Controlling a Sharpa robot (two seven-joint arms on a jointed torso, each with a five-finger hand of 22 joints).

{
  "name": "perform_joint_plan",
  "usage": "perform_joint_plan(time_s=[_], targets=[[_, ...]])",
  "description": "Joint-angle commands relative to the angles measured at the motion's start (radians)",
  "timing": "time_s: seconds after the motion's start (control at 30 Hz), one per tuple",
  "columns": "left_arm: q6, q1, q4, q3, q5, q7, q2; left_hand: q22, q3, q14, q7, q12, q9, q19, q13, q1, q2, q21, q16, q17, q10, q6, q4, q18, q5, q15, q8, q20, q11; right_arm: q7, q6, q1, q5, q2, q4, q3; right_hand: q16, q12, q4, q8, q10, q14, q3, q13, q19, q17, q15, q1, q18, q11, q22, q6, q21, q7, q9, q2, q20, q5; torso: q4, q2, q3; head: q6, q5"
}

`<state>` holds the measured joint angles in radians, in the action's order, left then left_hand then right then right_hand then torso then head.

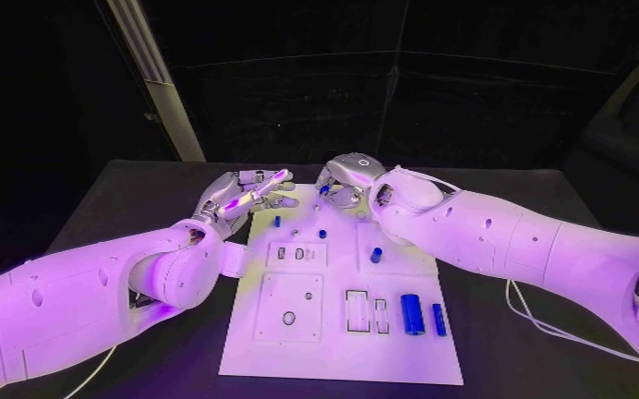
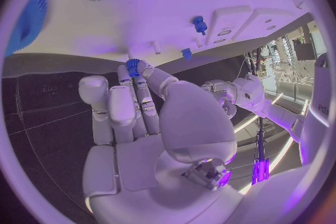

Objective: Assemble the parts on the task board

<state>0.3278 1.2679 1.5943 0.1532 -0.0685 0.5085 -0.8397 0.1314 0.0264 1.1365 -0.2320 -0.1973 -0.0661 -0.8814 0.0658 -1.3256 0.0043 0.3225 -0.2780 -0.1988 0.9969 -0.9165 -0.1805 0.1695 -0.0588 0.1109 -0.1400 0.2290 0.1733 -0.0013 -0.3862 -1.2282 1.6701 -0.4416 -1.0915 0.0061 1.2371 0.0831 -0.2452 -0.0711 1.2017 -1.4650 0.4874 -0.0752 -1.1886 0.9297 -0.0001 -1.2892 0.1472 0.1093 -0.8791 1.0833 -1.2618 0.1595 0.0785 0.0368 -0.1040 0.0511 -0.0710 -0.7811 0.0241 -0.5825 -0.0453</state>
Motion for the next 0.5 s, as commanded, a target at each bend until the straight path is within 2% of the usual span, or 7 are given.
perform_joint_plan(time_s=[0.03, 0.2, 0.5], targets=[[-0.015, 0.003, 0.0, -0.001, 0.0, -0.003, 0.002, -0.001, -0.002, 0.005, 0.0, 0.005, 0.001, -0.005, -0.001, -0.001, 0.007, -0.003, 0.003, -0.001, -0.006, 0.008, 0.003, 0.014, 0.005, 0.003, 0.003, 0.001, -0.001, 0.001, 0.02, -0.003, -0.003, 0.01, 0.015, 0.001, 0.002, -0.005, 0.004, 0.004, 0.012, -0.007, 0.006, 0.0, 0.007, -0.002, 0.001, -0.001, -0.015, -0.022, -0.001, -0.005, -0.007, 0.004, -0.001, -0.009, -0.002, 0.002, -0.0019, -0.002, 0.0003, -0.002, 0.001], [-0.016, 0.004, -0.001, -0.001, 0.0, -0.003, 0.003, -0.002, -0.002, 0.004, 0.001, 0.005, 0.001, -0.005, -0.001, -0.003, 0.008, -0.004, 0.003, -0.002, -0.007, 0.009, 0.005, 0.014, 0.005, 0.003, 0.004, 0.001, -0.001, -0.001, 0.023, -0.003, -0.002, 0.024, 0.035, 0.001, 0.002, -0.005, 0.004, 0.004, 0.012, -0.007, 0.006, 0.0, 0.007, -0.002, 0.001, -0.001, -0.015, -0.022, -0.001, -0.005, -0.007, 0.004, -0.001, -0.01, -0.002, 0.002, -0.0006, -0.002, 0.0004, -0.001, 0.003], [-0.017, 0.005, -0.004, -0.001, 0.0, -0.005, 0.005, -0.002, -0.002, 0.004, 0.001, 0.005, 0.001, -0.005, -0.001, -0.003, 0.008, -0.004, 0.003, -0.002, -0.007, 0.009, 0.005, 0.014, 0.005, 0.003, 0.004, 0.001, -0.001, -0.003, 0.039, -0.002, 0.0, 0.032, 0.042, 0.001, 0.001, -0.01, 0.009, 0.007, 0.006, -0.006, 0.009, 0.001, 0.011, -0.006, 0.003, 0.003, -0.014, -0.019, 0.001, -0.01, -0.007, 0.006, -0.002, -0.016, -0.004, 0.002, 0.0007, -0.002, 0.0003, -0.004, 0.004]])
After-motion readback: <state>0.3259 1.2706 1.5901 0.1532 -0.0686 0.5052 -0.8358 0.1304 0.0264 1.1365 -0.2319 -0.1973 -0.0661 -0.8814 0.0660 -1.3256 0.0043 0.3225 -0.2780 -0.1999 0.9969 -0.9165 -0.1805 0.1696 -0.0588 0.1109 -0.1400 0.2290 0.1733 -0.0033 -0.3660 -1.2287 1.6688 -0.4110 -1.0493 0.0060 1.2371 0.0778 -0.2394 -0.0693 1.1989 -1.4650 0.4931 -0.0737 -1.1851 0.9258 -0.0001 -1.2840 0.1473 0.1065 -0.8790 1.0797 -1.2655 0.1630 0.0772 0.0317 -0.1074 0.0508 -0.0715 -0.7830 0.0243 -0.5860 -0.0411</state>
